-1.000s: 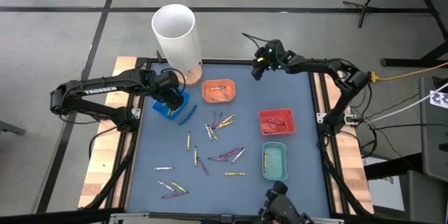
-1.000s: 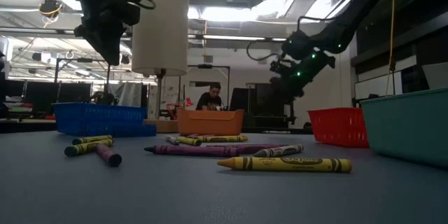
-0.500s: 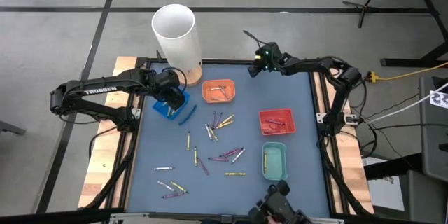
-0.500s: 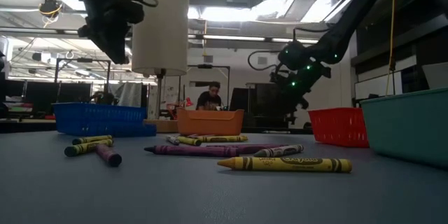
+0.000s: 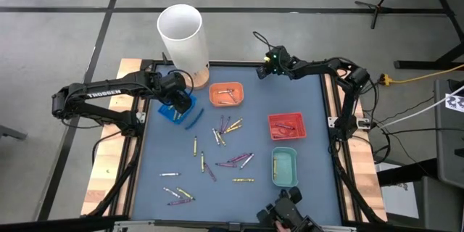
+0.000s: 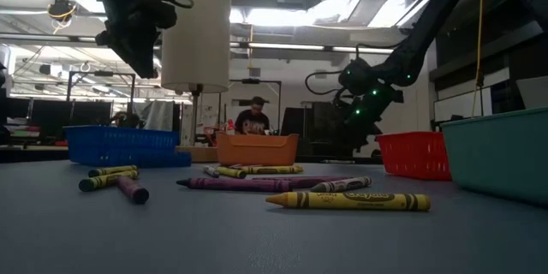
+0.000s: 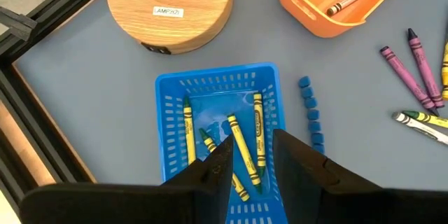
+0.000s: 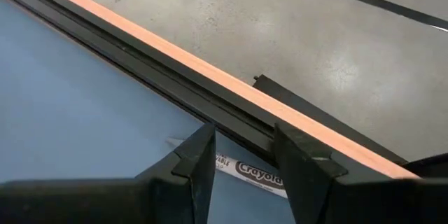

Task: Sort crayons
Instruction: Put the gray crayon into the orange bin

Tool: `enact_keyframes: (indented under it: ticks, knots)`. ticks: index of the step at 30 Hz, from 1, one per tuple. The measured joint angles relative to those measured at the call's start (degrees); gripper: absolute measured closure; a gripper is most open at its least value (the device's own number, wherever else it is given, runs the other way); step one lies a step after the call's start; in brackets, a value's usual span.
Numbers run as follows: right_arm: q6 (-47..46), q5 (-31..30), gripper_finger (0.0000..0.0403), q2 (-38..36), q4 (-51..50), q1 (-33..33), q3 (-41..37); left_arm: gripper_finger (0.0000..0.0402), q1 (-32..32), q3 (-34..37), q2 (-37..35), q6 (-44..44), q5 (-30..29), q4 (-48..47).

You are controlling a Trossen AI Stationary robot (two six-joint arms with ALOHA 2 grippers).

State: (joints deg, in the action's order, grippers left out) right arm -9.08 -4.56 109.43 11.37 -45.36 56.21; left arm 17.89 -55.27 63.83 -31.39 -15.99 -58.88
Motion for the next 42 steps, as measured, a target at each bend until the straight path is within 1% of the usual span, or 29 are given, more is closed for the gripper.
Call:
enact_keyframes:
  ticks: [8, 13, 20, 24, 30, 33, 39, 42]
  knots:
    - [-0.2, 0.0, 0.0258, 0.2, -0.8, 0.0, 0.0, 0.0317, 0.0, 0.0, 0.0, 0.0, 0.0, 0.0]
    - [-0.1, -1.6, 0.0262, 0.7, -0.6, 0.8, 0.0, 0.0317, 0.0, 0.0, 0.0, 0.0, 0.0, 0.0]
    - [1.0, -2.8, 0.0294, 0.7, -1.2, 1.8, 0.0, 0.0317, 0.0, 0.0, 0.0, 0.0, 0.0, 0.0]
    - [4.6, -2.4, 0.0312, 0.7, -1.3, 2.3, 0.0, 0.0317, 0.0, 0.0, 0.0, 0.0, 0.0, 0.0]
    - [11.3, 0.0, 0.0339, 0.8, -0.9, 4.5, 0.0, 0.0317, 0.0, 0.0, 0.0, 0.0, 0.0, 0.1]
    - [13.8, -0.5, 0.0353, 0.8, -0.8, 5.4, 0.0, 0.0317, 0.0, 0.0, 0.0, 0.0, 0.0, 0.4]
    - [14.1, -1.3, 0.0385, 0.8, 2.7, 5.6, 0.0, 0.0317, 0.0, 0.0, 0.0, 0.0, 0.0, 0.6]
    - [14.1, -0.3, 0.0398, 0.8, 4.8, 5.6, 0.0, 0.0317, 0.0, 0.0, 0.0, 0.0, 0.0, 0.6]
